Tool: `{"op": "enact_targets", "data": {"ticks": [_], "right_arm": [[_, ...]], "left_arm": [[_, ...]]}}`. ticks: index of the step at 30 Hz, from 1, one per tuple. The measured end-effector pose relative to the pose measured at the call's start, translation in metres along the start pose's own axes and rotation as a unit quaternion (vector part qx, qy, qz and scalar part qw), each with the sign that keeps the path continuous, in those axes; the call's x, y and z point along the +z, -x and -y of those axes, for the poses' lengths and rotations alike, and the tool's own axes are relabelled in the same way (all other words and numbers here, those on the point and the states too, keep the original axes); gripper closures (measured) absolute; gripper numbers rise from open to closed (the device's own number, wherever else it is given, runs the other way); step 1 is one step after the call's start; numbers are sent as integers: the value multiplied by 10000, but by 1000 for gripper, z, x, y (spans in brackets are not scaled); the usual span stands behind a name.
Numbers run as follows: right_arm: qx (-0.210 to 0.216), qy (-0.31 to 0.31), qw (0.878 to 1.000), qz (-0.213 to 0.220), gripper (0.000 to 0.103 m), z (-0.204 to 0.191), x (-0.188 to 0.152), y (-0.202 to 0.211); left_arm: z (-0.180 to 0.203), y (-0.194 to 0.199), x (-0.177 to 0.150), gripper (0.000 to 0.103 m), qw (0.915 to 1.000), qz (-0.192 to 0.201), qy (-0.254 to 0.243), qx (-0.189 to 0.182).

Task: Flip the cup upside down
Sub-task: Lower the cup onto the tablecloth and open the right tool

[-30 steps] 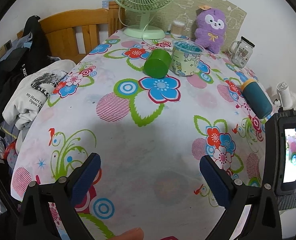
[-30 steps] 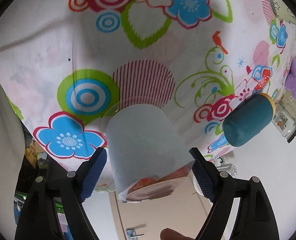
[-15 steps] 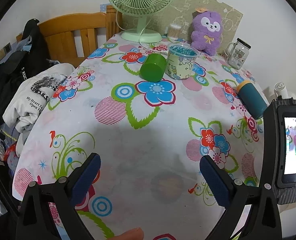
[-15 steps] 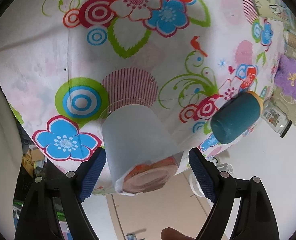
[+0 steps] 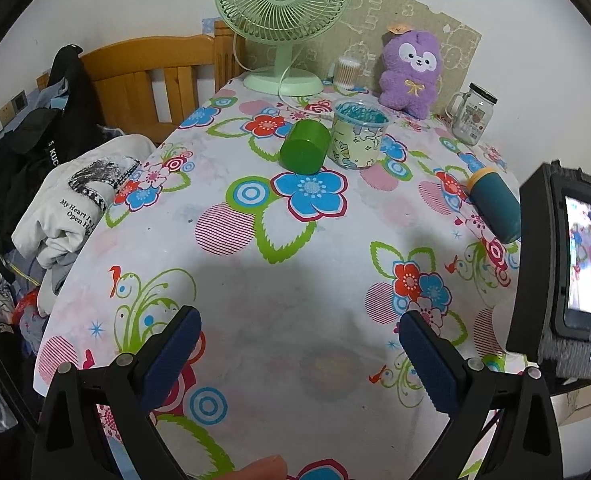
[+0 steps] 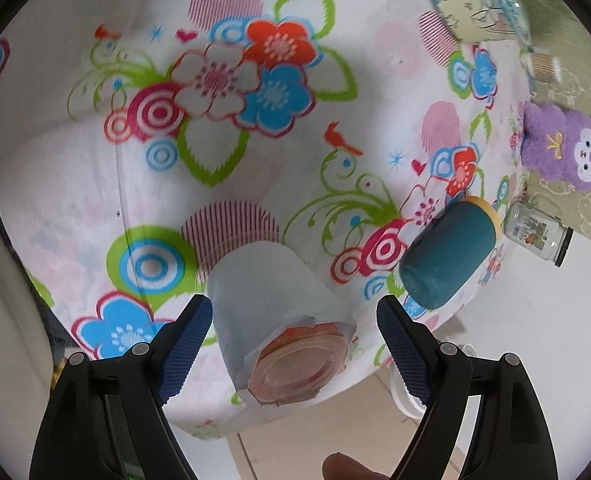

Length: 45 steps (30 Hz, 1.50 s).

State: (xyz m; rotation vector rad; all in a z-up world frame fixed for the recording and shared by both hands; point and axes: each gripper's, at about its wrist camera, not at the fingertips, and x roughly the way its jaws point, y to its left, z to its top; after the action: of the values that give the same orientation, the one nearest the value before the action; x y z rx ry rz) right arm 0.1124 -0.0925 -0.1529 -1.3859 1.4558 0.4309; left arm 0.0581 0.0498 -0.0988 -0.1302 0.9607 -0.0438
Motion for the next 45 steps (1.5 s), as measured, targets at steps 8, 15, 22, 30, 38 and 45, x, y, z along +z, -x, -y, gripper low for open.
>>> {"op": "enact_targets", "data": {"ticks": [8,15,22,30,38,45], "right_arm": [[254,-353,9971,618,17,9,0,15],[450,-683,9908,1080,16,20,-8,28],[375,-1125,9768,1784,16,28,-24,45],[211,-1965,9325,3022,16,32,-61,69],[236,-2586,8969,3581,16,17,-103,64],[302,-3301,8541,4008,16,6,-148,57]], "left_arm": [[1,8,2,3,10000,64,8,43],[4,12,3,3,9999,90,-4,57],[10,19,5,3,9998,171,-11,51],[20,29,12,3,9995,301,-52,30],[51,43,16,3,9982,494,-344,-4],[84,45,14,3,9965,509,-664,-35]]}}
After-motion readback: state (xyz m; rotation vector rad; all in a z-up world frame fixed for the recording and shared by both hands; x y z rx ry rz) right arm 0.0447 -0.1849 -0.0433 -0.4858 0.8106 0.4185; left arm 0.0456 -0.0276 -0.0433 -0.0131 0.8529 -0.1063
